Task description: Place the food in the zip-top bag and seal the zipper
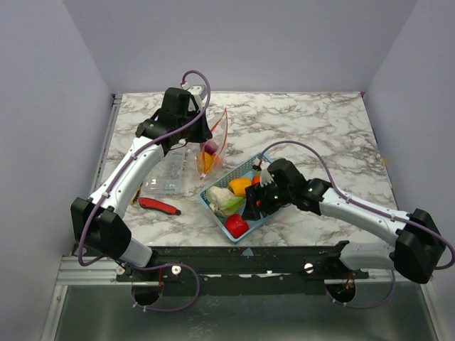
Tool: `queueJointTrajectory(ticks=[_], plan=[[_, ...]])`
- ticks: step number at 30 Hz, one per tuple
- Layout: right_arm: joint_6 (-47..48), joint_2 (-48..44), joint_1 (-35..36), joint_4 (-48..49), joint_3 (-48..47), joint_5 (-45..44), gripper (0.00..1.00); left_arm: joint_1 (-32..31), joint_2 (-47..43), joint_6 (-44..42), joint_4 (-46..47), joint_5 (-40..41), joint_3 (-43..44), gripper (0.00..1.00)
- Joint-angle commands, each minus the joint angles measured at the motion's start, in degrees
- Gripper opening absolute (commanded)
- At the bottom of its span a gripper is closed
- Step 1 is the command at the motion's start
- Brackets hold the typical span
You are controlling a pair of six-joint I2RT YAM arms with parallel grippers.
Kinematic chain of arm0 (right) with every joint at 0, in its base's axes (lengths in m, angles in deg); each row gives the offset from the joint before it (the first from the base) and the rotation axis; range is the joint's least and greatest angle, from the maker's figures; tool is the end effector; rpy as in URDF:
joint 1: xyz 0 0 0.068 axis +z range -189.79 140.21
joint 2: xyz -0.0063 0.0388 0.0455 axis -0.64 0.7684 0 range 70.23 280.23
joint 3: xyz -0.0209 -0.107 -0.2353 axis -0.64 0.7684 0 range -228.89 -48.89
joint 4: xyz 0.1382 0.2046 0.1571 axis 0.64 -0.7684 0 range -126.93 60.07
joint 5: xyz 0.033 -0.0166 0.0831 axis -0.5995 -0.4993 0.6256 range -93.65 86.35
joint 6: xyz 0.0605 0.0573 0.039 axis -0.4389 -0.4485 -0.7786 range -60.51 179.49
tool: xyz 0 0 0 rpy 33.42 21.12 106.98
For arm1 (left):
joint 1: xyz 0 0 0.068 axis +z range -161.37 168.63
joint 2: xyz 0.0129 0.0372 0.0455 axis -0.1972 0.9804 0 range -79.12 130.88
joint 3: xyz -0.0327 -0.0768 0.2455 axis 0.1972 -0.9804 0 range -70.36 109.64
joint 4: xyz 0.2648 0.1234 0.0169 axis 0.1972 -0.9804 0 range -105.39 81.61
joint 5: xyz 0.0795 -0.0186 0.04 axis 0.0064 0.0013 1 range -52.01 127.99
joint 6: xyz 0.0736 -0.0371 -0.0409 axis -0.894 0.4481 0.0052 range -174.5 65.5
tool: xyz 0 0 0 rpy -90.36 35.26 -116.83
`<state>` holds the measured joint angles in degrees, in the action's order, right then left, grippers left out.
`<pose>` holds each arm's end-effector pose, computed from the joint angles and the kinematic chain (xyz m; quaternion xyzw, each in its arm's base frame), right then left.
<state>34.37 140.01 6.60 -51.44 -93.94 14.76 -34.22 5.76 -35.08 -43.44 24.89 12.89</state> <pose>0.1995 0.2472 0.1762 -0.2276 0.8893 0.3355 0.2118 0.3624 -0.1731 0.3222 0.0777 0.8859 -0.2559 0.3790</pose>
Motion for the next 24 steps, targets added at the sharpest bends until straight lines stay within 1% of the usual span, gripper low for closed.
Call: queueJointTrajectory(ticks=[1,6,12,13,14,16,20,22,24], plan=[[5.34,6.01,1.60,-1.51,-0.90,3.95,0.85,0.05,0.40,-0.79,0.03,-0.43,0.65,0.00],[5.79,10.59,5.11,-0.51,-2.41,1.90,0.85,0.07,0.25,-0.79,0.16,-0.42,0.52,0.00],[5.59,12.65,6.17,2.28,-2.87,1.09,0.87,0.05,0.32,-0.67,0.25,-0.87,0.41,0.00],[5.47,13.02,6.17,2.69,-2.70,1.10,0.88,0.00,0.29,-0.70,0.31,-0.88,0.42,0.00],[5.38,13.33,6.25,3.13,-2.66,1.16,0.92,0.05,0.21,-0.70,0.25,-0.87,0.41,0.00],[5.10,13.46,6.72,4.49,-2.48,1.67,0.95,0.01,0.07,-0.66,0.24,-0.89,0.40,0.00],[2.35,13.34,6.96,8.76,-1.83,0.23,0.96,0.05,0.07,-0.70,0.26,-0.88,0.33,0.00],[1.55,13.93,7.06,9.56,-1.92,-1.01,0.96,0.00,0.12,-0.79,0.26,-0.79,0.30,0.00],[1.59,14.45,7.00,9.58,-1.90,-2.09,0.93,0.00,0.27,-0.83,0.18,-0.61,0.42,0.00]])
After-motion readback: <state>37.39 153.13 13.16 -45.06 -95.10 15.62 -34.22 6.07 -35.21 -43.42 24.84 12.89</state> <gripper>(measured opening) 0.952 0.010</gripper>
